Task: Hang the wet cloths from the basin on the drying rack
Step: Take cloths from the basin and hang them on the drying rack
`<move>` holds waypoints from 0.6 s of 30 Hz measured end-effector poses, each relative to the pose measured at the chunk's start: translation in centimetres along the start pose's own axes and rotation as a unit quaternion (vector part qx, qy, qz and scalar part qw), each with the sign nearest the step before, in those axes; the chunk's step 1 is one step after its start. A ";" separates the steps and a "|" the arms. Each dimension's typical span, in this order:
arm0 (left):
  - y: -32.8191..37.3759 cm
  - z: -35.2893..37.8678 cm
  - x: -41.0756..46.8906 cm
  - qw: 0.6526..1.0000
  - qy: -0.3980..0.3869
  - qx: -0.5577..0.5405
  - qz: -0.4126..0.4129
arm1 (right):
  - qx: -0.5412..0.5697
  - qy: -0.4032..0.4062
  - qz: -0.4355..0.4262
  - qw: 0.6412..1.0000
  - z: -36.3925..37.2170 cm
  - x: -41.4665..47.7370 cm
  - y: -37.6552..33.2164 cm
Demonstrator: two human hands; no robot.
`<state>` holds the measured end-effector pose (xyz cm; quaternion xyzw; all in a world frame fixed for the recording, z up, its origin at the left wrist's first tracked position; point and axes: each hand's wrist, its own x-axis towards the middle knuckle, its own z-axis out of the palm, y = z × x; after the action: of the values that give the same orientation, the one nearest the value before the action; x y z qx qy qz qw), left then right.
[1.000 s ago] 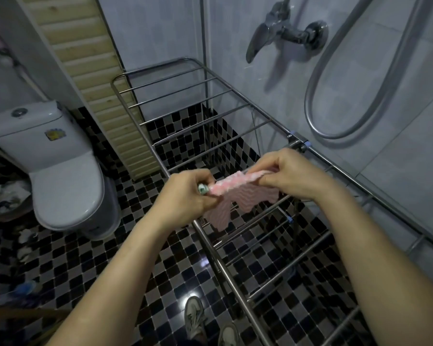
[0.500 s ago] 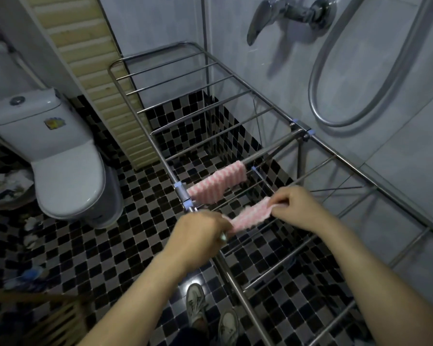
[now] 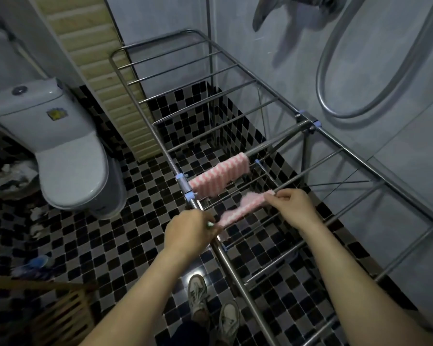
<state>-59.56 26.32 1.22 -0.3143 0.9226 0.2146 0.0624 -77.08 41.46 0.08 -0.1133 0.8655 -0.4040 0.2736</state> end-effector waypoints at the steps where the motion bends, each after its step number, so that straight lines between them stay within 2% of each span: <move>1: 0.0 0.3 0.0 1.000 -0.001 0.002 -0.002 | 0.015 0.007 0.005 1.000 0.4 0.0 0.1; 7: -0.1 0.2 0.1 0.999 0.036 -0.040 0.000 | 0.061 0.072 0.001 0.996 1.1 0.0 0.9; 11: -0.7 -0.6 0.7 0.987 0.089 -0.127 -0.045 | 0.094 0.111 -0.021 0.989 -0.1 0.4 0.5; 14: -0.9 -0.6 0.9 0.988 0.098 -0.100 -0.070 | 0.077 0.118 -0.028 0.990 -0.3 0.9 0.0; 18: 0.1 0.2 1.0 0.994 0.071 -0.086 -0.017 | 0.019 0.117 -0.043 0.992 0.0 1.2 0.0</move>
<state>-60.41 25.96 0.84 -0.3482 0.8974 0.2695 -0.0274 -78.07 40.89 -0.37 -0.0978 0.8780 -0.4421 0.1551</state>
